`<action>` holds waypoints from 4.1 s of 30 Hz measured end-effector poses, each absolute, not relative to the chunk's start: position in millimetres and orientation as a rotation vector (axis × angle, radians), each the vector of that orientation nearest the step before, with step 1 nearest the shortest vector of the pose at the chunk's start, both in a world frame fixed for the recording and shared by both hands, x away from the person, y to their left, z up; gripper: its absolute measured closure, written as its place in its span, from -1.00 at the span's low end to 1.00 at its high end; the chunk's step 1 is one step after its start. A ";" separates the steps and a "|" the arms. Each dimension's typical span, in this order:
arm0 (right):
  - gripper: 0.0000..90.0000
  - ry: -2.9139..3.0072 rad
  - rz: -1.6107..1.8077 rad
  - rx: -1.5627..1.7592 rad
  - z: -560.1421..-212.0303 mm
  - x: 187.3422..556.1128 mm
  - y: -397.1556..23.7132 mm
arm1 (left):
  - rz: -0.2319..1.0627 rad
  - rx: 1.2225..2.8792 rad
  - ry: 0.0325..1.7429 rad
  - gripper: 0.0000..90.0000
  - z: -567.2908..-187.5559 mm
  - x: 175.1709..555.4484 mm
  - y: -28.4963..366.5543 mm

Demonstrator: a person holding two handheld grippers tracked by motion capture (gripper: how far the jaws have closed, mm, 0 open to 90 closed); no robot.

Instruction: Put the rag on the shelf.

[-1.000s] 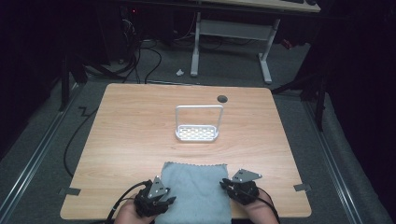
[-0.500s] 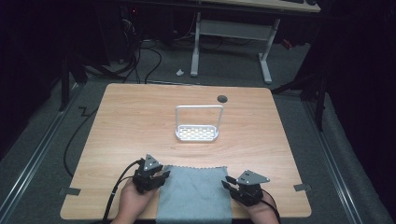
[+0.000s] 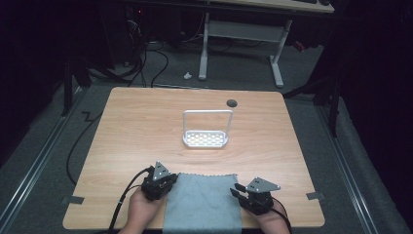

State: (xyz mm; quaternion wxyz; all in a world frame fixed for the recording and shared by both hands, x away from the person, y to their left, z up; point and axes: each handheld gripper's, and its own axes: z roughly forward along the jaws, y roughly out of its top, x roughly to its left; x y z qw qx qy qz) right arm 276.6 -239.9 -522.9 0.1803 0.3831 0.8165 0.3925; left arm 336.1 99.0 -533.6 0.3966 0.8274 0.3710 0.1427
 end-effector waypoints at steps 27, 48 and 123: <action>0.37 2.087 1.145 1.325 -509.0 320.3 -248.3 | 0.245 2.047 0.976 0.95 -535.1 341.5 107.0; 0.98 2.253 0.988 1.220 -529.7 316.5 -224.0 | 0.227 2.039 0.983 0.96 -535.2 342.0 107.8; 0.98 1.716 1.446 0.936 -367.5 320.3 -233.7 | 0.570 1.623 0.785 0.98 -371.9 352.0 124.2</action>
